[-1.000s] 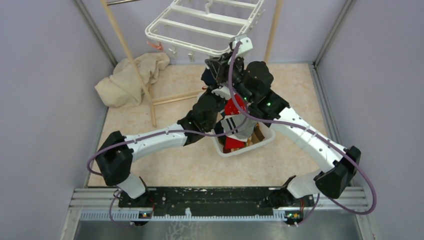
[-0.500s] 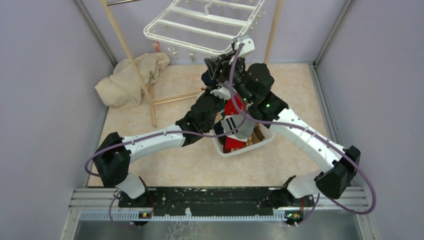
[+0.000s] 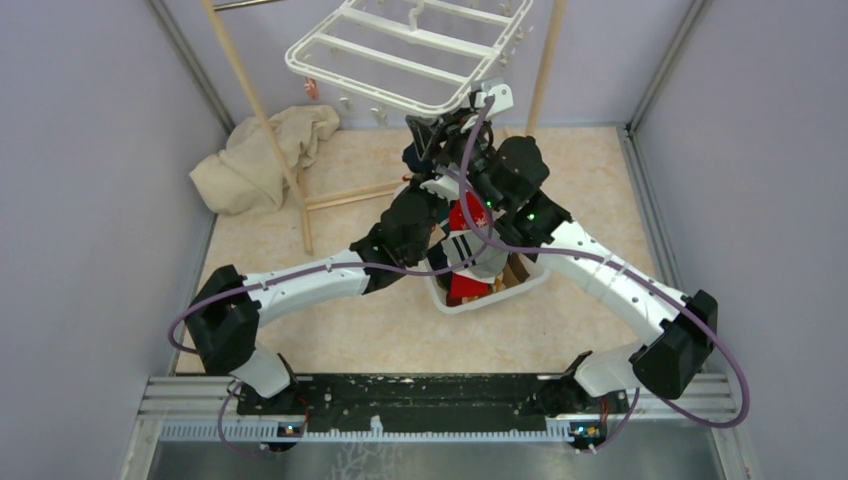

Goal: Remove the socks clipped to the hanger
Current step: Remove the sock from the hanger.

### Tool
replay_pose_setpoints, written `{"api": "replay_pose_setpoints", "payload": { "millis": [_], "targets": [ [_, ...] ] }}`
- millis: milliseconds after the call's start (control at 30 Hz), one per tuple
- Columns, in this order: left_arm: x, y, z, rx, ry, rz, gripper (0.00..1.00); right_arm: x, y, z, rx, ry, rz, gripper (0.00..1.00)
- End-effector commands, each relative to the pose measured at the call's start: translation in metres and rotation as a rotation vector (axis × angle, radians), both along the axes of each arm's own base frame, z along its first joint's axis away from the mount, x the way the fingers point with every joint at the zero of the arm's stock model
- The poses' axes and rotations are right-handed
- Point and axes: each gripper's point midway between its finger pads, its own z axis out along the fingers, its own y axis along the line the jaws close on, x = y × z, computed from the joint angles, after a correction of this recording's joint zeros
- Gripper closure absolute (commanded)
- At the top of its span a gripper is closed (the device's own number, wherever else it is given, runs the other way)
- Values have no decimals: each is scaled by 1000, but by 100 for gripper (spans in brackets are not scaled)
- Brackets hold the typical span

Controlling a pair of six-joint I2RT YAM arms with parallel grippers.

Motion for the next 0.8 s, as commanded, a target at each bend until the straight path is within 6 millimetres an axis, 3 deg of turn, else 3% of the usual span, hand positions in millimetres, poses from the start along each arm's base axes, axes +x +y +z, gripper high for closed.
{"api": "replay_pose_setpoints", "payload": {
  "millis": [0, 367, 433, 633, 667, 767],
  "targets": [
    [-5, -1, 14, -40, -20, -20, 94, -16, -10, 38, 102, -88, 14, 50],
    [-5, -2, 13, -39, -16, -25, 94, -16, -8, 38, 134, -101, 23, 88],
    [-5, -1, 11, -35, -14, -23, 94, -15, -9, 37, 133, -99, 17, 100],
    [-7, 3, 12, -43, -12, -20, 94, -15, -13, 34, 128, -83, 2, 100],
    [-8, 3, 13, -47, -10, -23, 94, -14, -15, 33, 124, -74, -6, 97],
    [-11, 3, 13, -58, 4, -40, 94, -13, -20, 27, 103, -39, -26, 45]
  ]
}}
